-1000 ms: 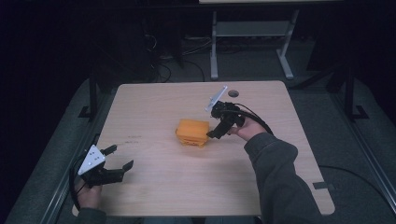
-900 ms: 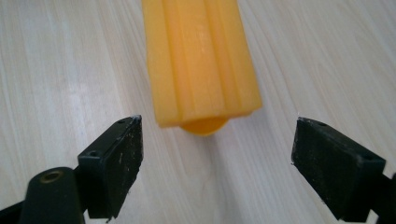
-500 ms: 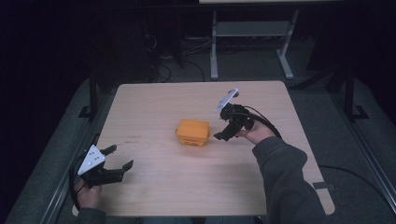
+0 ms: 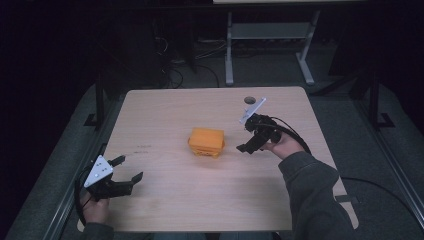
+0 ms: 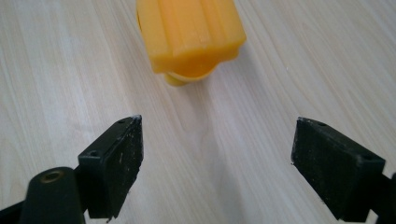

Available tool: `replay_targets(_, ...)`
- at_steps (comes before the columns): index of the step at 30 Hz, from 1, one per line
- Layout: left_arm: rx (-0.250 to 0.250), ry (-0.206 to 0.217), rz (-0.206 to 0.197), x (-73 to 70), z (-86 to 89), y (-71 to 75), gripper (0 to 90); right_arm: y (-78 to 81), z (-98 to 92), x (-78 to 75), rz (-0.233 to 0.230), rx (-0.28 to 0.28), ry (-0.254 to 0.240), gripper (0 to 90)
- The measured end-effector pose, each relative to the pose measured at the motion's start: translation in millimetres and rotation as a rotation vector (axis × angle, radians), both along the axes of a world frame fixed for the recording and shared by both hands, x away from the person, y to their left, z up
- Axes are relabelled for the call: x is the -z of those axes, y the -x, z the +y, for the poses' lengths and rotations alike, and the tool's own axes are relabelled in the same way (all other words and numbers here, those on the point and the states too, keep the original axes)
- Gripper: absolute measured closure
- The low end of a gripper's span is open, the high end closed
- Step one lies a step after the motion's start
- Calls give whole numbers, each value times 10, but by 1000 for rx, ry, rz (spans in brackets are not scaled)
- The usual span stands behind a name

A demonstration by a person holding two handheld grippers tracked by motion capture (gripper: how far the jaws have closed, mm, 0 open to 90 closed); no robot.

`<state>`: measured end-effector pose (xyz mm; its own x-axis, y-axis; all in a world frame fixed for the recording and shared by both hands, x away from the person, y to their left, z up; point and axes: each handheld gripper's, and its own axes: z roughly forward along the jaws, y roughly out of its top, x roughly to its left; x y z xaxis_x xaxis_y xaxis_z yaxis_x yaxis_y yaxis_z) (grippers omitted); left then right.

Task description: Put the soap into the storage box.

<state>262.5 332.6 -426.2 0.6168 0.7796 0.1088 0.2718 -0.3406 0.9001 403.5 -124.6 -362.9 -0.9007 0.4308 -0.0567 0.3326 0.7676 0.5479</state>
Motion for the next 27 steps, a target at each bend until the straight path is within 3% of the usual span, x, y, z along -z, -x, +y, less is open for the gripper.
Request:
replay_targets(19,-1,-5,-1,4,-1,-2,139,127,-218,14,-14,28,-30,163)
replay_targets(27,1,-10,2,6,-5,-3,139,191,-306,121,7,42,-24,163)
